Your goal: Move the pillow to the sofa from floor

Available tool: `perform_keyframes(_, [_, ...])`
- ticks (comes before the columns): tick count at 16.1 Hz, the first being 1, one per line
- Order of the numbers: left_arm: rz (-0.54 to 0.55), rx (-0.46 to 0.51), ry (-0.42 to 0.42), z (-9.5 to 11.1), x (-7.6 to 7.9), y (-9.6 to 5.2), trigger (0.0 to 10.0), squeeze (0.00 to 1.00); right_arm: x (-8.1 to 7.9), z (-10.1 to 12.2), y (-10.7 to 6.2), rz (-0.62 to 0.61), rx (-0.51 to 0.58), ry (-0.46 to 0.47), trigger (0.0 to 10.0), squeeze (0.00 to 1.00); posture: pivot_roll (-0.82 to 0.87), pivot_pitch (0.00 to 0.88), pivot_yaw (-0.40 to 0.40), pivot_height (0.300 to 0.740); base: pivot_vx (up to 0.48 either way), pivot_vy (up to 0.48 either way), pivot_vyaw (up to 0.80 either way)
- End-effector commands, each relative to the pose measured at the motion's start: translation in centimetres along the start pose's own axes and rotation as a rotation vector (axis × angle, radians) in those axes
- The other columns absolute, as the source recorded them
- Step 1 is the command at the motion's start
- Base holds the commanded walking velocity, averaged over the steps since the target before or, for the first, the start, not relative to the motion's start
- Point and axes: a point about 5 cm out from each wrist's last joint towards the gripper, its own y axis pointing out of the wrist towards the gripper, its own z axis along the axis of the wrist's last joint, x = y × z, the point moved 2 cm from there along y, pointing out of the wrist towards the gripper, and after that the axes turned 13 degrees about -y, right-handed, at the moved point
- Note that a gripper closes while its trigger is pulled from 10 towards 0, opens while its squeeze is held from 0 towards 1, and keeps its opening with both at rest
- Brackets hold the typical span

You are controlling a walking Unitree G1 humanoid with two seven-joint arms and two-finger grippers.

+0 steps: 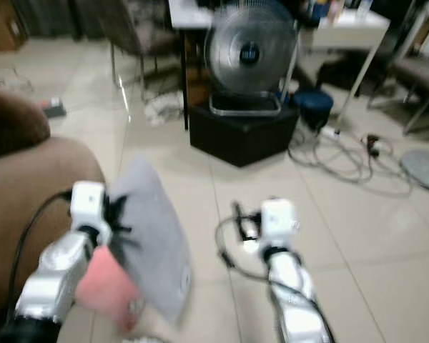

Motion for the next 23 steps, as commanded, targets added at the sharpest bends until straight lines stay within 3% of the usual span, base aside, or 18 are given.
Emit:
perform_keyframes(1, [-0.048,0.071,0.010,2.4,1.7,1.2,0.0,0.00,0.8,-0.3,0.0,-0.018,-0.013,-0.010,10.0,0.04,0.13,0.000,0.014,0.740,0.480,0.000,0.00])
perform_keyframes(7, [-0.077,0.073,0.009,3.2,2.9,1.3,0.0,0.00,0.6,-0.2,0.1,-0.019,-0.012,-0.010,10.0,0.04,0.12,0.000,0.021,0.740,0.480,0.000,0.00])
perform_keyframes(12, [-0.066,0.097,0.018,4.4,2.8,2.1,0.0,0.00,0.4,-0.2,0.3,-0.015,-0.013,-0.005,10.0,0.04,0.12,0.000,0.023,0.740,0.480,0.000,0.00])
perform_keyframes(18, [-0.068,0.085,0.045,3.8,3.5,2.3,0.0,0.00,0.0,-0.2,0.5,-0.001,-0.013,-0.008,10.0,0.04,0.12,0.005,0.020,0.740,0.478,0.000,0.00])
perform_keyframes(23, [-0.038,0.089,0.040,3.9,2.9,2.3,0.0,0.00,-0.3,-0.2,0.7,0.009,-0.011,-0.005,10.0,0.04,0.13,0.008,0.022,0.740,0.458,0.000,0.00])
